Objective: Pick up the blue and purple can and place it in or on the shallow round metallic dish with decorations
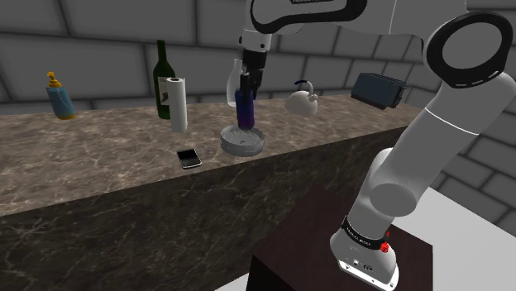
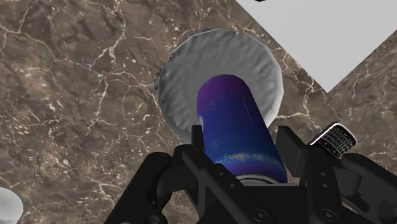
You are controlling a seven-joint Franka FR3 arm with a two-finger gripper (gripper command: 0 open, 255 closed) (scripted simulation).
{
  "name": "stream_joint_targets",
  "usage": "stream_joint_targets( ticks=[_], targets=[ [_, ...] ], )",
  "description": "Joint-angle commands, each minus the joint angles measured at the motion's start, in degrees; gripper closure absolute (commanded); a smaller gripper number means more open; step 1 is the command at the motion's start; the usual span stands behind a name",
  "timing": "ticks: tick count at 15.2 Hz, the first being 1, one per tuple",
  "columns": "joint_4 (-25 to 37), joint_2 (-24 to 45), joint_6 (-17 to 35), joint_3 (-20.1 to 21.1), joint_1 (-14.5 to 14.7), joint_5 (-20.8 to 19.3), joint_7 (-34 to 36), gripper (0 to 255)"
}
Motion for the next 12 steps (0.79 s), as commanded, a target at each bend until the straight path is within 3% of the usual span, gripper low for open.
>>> stream_joint_targets(
  ticks=[1,5,12],
  targets=[
    [-1.58,-0.09,1.55,0.06,0.04,0.01,0.09,255],
    [-4.72,-0.11,4.67,0.05,0.03,0.01,0.07,255],
    [-4.72,-0.11,4.67,0.05,0.03,0.01,0.07,255]
  ],
)
